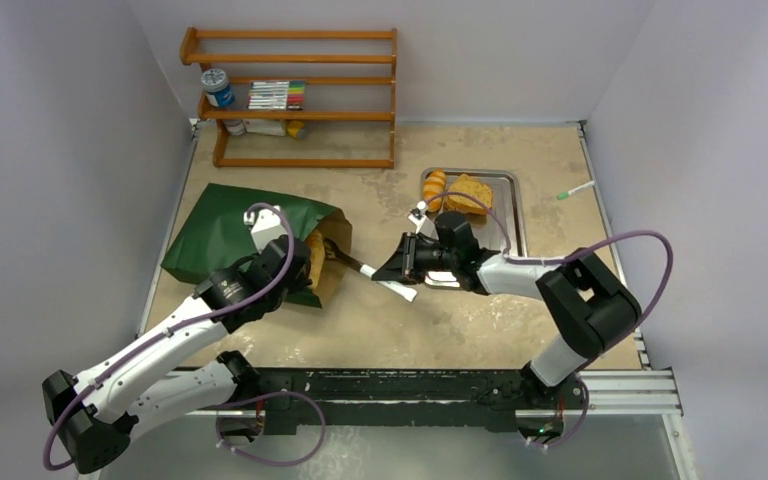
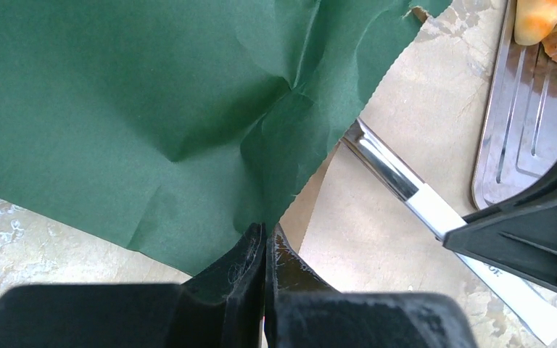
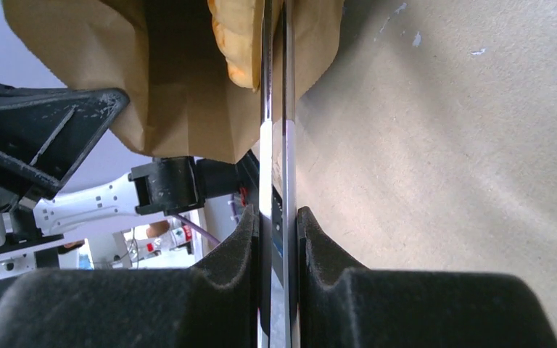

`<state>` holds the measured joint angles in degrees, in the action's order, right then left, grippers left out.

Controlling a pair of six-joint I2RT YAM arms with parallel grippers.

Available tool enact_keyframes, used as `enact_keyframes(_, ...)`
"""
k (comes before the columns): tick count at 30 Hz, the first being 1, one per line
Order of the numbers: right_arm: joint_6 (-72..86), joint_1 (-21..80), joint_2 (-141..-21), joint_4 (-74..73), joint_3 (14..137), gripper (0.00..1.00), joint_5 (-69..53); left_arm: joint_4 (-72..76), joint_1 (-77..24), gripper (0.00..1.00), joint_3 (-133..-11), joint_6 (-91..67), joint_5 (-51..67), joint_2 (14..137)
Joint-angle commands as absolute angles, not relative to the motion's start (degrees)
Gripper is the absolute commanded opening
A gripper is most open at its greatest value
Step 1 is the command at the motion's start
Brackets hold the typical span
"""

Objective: Take the fake bread out of the paper bag
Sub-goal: Take out the fake bread from the paper bag.

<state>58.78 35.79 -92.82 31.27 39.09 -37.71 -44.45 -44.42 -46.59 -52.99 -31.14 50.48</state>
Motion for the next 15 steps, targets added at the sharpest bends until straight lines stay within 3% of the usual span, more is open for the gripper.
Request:
enact_keyframes(1,55.3,34.5,-87.9,30.7,38.6,0.00,-40.4,-44.3,-44.6,0.00,-49.0,-54.0,-35.0,50.9)
enact_keyframes(15,52.7,33.3,-75.5,17.4,39.1,0.00,-33.3,-32.0,-44.8,0.00,-48.6,-53.3,-34.5,57.7)
